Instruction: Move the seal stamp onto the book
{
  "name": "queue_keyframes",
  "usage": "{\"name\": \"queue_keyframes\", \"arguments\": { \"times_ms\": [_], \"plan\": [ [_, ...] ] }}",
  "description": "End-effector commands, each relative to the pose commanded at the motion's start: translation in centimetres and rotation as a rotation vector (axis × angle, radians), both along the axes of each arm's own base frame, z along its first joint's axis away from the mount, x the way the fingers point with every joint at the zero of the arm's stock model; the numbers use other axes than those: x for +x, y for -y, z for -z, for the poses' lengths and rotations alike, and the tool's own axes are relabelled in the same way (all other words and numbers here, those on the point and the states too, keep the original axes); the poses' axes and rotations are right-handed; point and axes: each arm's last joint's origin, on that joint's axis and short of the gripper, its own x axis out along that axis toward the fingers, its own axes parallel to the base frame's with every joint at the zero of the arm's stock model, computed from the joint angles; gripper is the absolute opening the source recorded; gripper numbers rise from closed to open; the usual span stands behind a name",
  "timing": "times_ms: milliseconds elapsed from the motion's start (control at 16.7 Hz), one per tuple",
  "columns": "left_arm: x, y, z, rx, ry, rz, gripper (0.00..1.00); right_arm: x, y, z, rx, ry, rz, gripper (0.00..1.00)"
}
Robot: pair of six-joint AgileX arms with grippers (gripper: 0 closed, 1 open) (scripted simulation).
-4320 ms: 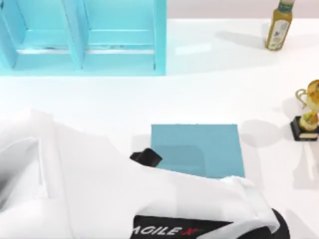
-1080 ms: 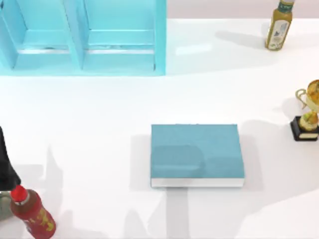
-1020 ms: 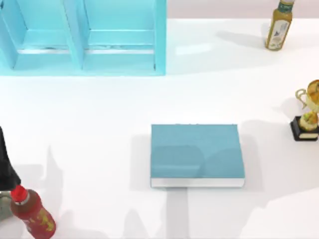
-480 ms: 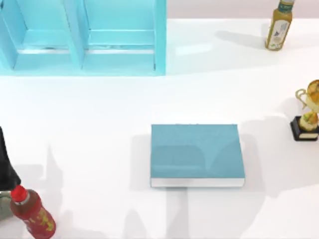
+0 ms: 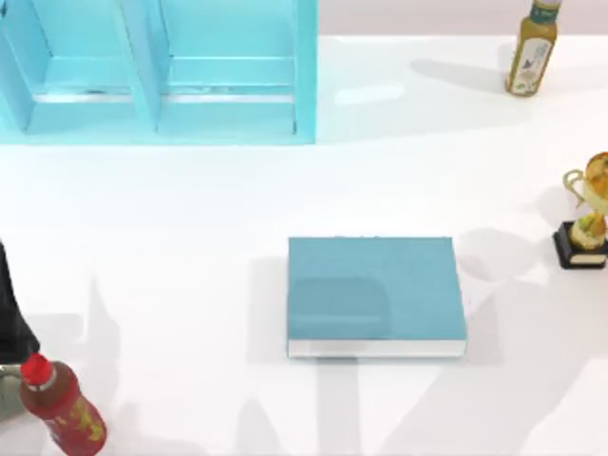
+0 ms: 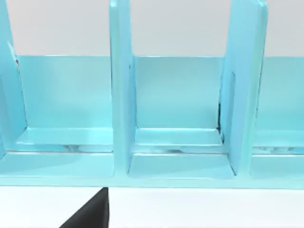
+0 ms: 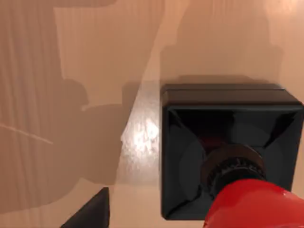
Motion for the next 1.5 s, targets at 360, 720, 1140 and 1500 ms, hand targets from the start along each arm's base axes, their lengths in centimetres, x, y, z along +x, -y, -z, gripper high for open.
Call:
{"name": "queue_keyframes", "arguments": {
  "times_ms": [360,720,1140,1500],
  "plan": [
    [0.00,0.00,0.00,0.000,0.000,0.000,1.00,-0.31,-0.11,1.85,0.004,-0.009,0.000,1.00],
    [0.00,0.00,0.00,0.000,0.000,0.000,1.00,-0.31,-0.11,1.85,0.004,-0.009,0.000,0.62],
    [0.00,0.00,0.00,0.000,0.000,0.000,1.00,-0.31,-0.11,1.85,0.004,-0.009,0.000,0.10],
    [0.00,0.00,0.00,0.000,0.000,0.000,1.00,-0.31,-0.11,1.85,0.004,-0.009,0.000,0.00]
  ]
}}
